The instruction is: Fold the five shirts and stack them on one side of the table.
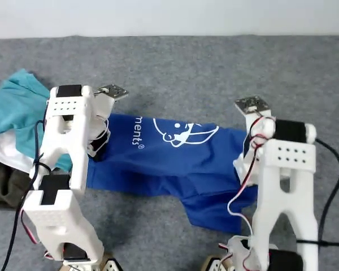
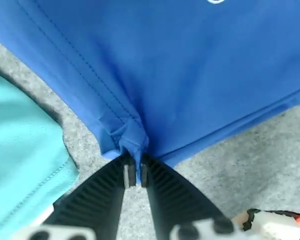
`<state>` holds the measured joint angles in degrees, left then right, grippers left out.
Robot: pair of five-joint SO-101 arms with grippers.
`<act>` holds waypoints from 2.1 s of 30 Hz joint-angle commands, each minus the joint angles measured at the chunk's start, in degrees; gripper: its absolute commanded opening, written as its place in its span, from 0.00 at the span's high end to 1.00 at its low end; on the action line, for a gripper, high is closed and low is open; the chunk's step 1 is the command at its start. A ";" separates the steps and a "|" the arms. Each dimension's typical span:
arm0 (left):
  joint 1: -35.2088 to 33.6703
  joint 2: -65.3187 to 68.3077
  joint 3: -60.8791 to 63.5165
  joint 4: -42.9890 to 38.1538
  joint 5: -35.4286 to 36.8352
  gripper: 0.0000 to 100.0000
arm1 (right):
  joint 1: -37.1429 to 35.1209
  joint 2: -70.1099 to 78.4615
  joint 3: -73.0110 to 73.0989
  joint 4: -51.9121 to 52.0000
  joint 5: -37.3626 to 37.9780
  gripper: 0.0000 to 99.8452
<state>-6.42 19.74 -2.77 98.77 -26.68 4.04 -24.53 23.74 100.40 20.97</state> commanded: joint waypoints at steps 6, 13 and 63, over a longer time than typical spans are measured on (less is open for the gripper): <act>-0.35 -1.58 0.22 1.23 -0.09 0.99 | -0.22 -8.04 7.74 2.33 0.70 0.99; -0.62 -1.76 5.32 1.67 -2.11 0.99 | 0.13 -11.65 9.76 2.33 3.34 0.99; 0.09 -24.62 6.02 1.67 -1.67 0.87 | 4.18 -11.74 5.98 -4.00 2.64 0.68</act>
<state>-7.47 -0.31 3.38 98.77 -28.00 7.38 -35.08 33.41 96.97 24.31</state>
